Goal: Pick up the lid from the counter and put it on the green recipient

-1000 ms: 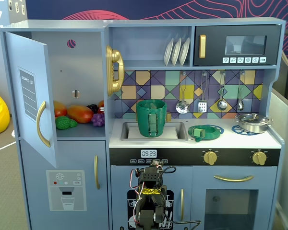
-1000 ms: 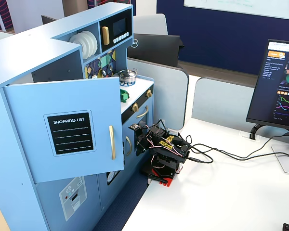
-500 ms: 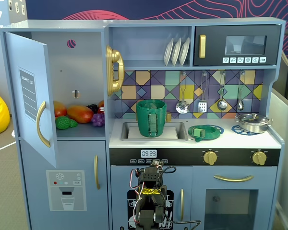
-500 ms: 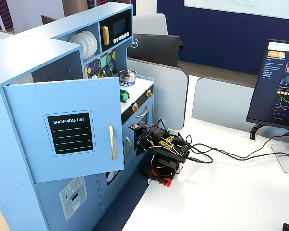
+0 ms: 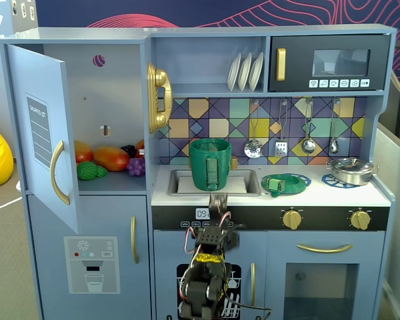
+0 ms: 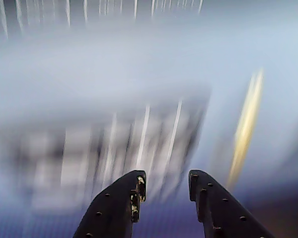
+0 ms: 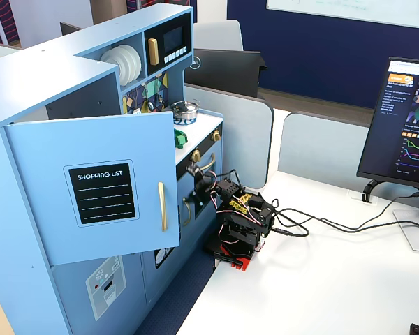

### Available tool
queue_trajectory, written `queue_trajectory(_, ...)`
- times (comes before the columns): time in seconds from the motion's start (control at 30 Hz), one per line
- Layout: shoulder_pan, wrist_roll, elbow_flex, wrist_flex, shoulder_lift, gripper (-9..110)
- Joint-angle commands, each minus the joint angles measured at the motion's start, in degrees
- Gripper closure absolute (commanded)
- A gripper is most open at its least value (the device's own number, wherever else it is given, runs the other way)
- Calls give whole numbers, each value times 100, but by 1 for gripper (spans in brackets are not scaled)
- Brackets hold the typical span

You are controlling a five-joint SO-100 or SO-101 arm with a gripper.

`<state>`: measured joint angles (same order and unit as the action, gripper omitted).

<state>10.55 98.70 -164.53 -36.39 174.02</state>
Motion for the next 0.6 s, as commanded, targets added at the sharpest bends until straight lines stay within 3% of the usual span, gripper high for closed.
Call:
queue_trajectory(0.0,360,-26,1345,984,-536,91)
queue_trajectory(0.13,905,-396,2136,1099,-800,64)
queue_trajectory(0.23,1371,-422,2320,1477,-914,54)
queue_trajectory(0.57,2188,-492,2435,2584,-1345,50)
